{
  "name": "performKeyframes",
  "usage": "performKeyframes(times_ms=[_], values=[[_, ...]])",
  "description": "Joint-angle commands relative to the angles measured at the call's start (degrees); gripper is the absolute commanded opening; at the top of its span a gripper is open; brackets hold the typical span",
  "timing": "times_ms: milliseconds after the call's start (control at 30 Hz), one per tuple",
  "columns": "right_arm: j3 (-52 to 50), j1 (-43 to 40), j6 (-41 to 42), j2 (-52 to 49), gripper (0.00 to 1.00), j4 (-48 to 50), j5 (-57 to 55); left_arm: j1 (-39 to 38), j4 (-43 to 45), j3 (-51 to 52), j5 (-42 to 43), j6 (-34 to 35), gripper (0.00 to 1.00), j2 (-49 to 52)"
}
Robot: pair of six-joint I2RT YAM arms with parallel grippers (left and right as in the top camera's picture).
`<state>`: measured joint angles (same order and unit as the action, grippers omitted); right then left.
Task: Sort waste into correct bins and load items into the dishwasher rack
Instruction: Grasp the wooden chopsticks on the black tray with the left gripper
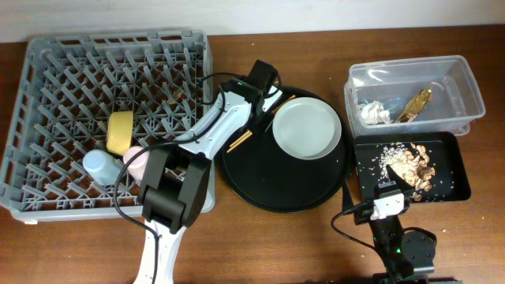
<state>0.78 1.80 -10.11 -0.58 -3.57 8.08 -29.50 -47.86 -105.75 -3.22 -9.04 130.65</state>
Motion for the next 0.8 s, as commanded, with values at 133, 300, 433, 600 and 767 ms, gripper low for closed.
performKeyframes(times_ms=[133, 300, 433, 600, 767], values=[[-0.46, -0.33, 0.04, 0.37, 0.98, -0.04, 0.33, 0.02, 1.09, -0.94, -0.68, -2.45, 0.35, 5.33], [-0.46, -0.33, 0.02, 0.37, 0.99, -0.04, 0.35, -0.90, -0.17, -0.96, -0.46, -2.19, 0.33, 5.25], [-0.46, -0.33, 0.02, 0.37, 0.98, -0.04, 0.33, -1.16, -9.31, -8.09, -0.48, -1.60, 0.50, 0.83], [-0.46, -0.33, 0.02, 0.37, 0.99, -0.04, 0.33, -0.98, -3.78, -7.50, -3.19, -5.44, 0.51, 3.39], [-0.46, -0.33, 0.04, 0.37, 0.99, -0.02, 0.33, -0.92, -1.86, -7.48, -3.69, -5.44, 0.38, 7.10]])
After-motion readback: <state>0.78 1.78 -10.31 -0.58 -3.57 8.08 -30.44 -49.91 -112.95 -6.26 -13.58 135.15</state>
